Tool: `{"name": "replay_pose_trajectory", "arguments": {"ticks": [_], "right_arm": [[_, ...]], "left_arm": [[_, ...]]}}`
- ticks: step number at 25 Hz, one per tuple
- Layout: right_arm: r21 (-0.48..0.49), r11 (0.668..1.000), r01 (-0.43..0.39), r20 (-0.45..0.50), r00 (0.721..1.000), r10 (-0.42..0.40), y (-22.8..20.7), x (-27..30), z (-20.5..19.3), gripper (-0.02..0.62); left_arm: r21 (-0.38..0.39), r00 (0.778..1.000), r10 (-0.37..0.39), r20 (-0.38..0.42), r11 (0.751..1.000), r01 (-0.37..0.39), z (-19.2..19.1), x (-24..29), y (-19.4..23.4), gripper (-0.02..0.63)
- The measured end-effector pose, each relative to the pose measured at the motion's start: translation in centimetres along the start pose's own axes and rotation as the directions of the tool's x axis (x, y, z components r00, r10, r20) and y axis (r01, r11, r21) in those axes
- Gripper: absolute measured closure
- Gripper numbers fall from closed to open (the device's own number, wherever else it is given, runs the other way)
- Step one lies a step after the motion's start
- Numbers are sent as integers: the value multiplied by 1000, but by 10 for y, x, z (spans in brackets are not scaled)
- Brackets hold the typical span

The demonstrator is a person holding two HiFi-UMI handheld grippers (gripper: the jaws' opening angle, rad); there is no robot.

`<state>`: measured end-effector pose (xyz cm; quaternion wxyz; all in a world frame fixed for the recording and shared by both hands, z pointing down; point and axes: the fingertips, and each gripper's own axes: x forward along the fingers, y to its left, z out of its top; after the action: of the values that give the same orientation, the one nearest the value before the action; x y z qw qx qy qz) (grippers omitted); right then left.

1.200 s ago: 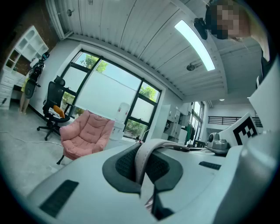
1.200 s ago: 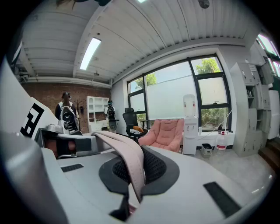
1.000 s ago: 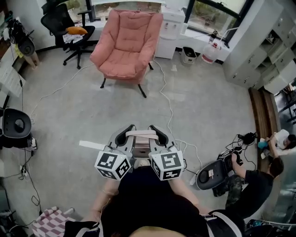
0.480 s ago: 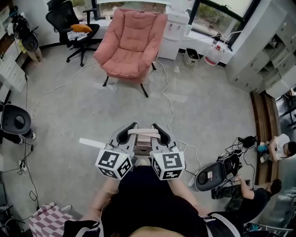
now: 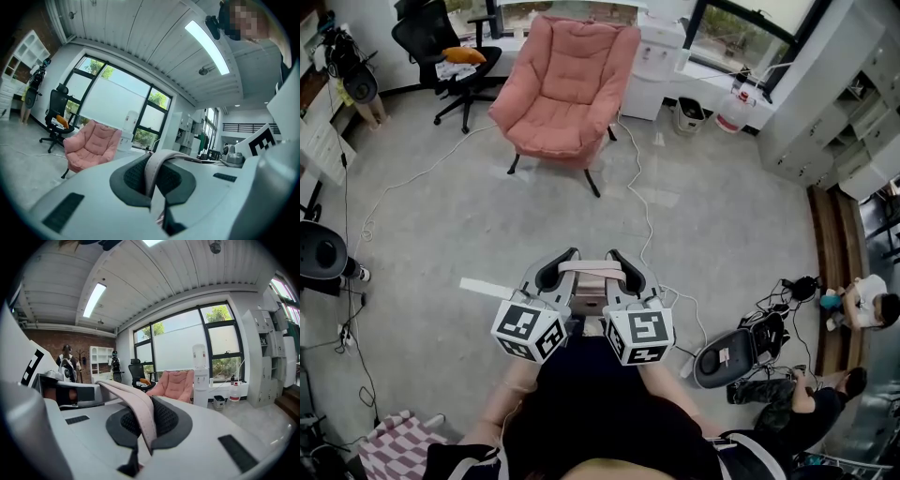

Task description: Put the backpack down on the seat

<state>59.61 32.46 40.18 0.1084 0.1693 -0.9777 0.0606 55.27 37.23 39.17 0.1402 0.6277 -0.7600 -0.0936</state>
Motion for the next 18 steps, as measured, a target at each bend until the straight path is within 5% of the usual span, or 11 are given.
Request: {"name": "replay_pose_trajectory", "arguments": {"ticks": [18], "right_arm": [[-21, 1000, -8, -52, 999, 7, -43, 119, 28, 563]], "left_arm": [[-37, 1000, 7, -14, 999, -7, 32, 102, 79, 591]]}}
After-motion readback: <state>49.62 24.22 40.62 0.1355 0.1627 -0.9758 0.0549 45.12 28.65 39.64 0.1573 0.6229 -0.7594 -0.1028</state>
